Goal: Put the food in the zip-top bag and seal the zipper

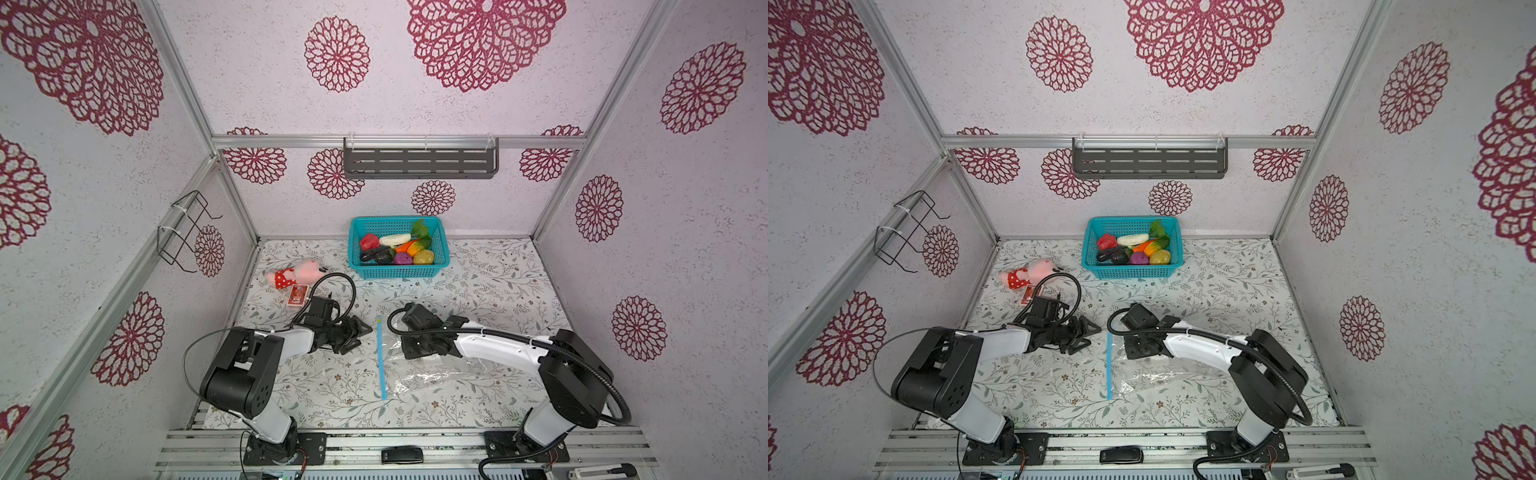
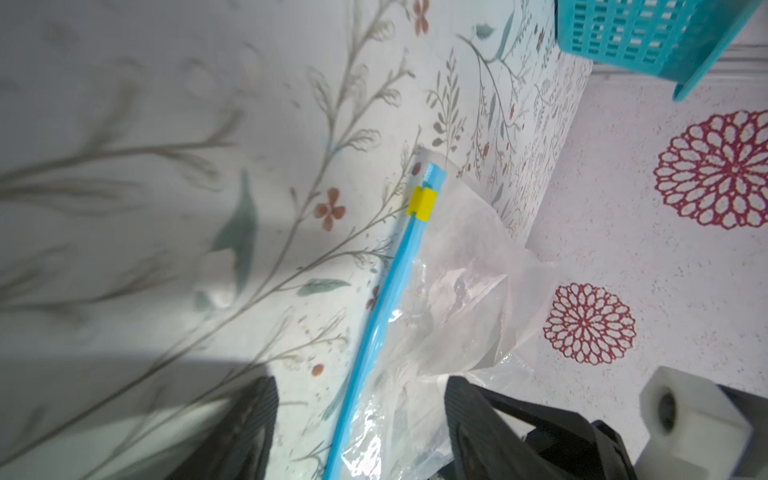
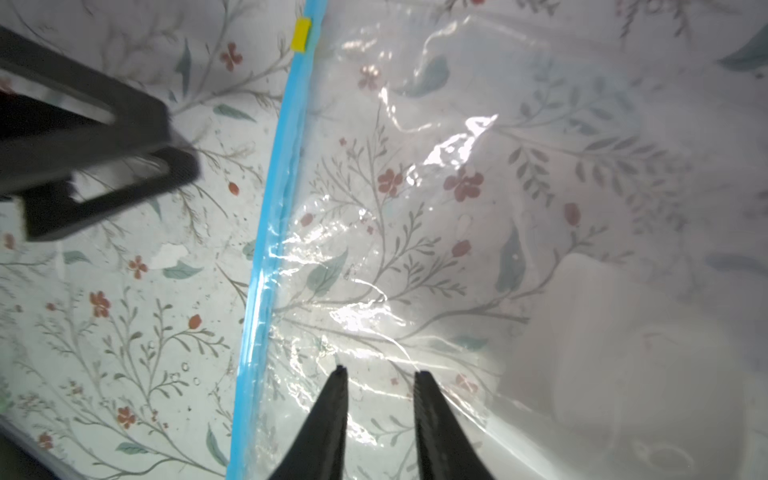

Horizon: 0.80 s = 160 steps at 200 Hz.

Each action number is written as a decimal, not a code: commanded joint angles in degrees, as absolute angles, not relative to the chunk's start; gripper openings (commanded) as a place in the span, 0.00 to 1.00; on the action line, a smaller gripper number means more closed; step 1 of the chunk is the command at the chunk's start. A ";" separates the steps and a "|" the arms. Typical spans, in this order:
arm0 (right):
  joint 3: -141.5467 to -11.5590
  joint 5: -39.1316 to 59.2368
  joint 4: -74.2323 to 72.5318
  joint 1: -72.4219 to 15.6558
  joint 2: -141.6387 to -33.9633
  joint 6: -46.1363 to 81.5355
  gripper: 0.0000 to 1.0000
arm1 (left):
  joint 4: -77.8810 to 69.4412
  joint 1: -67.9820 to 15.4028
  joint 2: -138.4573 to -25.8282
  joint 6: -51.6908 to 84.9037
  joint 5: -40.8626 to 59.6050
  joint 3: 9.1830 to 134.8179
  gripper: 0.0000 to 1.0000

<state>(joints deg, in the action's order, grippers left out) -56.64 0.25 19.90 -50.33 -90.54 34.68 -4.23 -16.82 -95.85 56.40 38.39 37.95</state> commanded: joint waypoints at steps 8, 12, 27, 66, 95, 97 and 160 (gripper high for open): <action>-52.16 1.32 20.22 -45.38 -82.02 30.95 0.41 | -8.93 -19.66 -99.47 56.95 42.55 41.24 0.61; -51.36 0.88 20.84 -44.46 -80.36 30.47 0.42 | -9.01 -19.81 -99.81 56.90 42.58 41.50 0.61; -48.22 0.15 22.62 -39.81 -75.02 29.02 0.48 | -8.97 -20.38 -100.79 56.86 42.97 42.33 0.59; -42.10 1.23 23.59 -27.59 -66.40 25.52 0.69 | -8.54 -21.32 -103.11 56.32 43.85 43.41 0.53; -39.69 2.85 22.19 -21.79 -66.38 23.78 0.83 | -7.45 -21.68 -103.70 55.74 44.05 43.74 0.51; -39.56 3.04 22.07 -21.53 -66.49 23.68 0.84 | -7.29 -21.68 -103.58 55.64 43.99 43.76 0.51; -37.36 13.88 14.63 -16.83 -73.05 22.46 0.99 | -4.45 -22.11 -103.42 53.18 44.03 43.81 0.57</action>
<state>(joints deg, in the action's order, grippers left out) -37.67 7.53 19.00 -17.52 -70.78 23.57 -6.04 -21.41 -103.09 55.22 43.59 43.13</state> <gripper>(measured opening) 0.988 0.558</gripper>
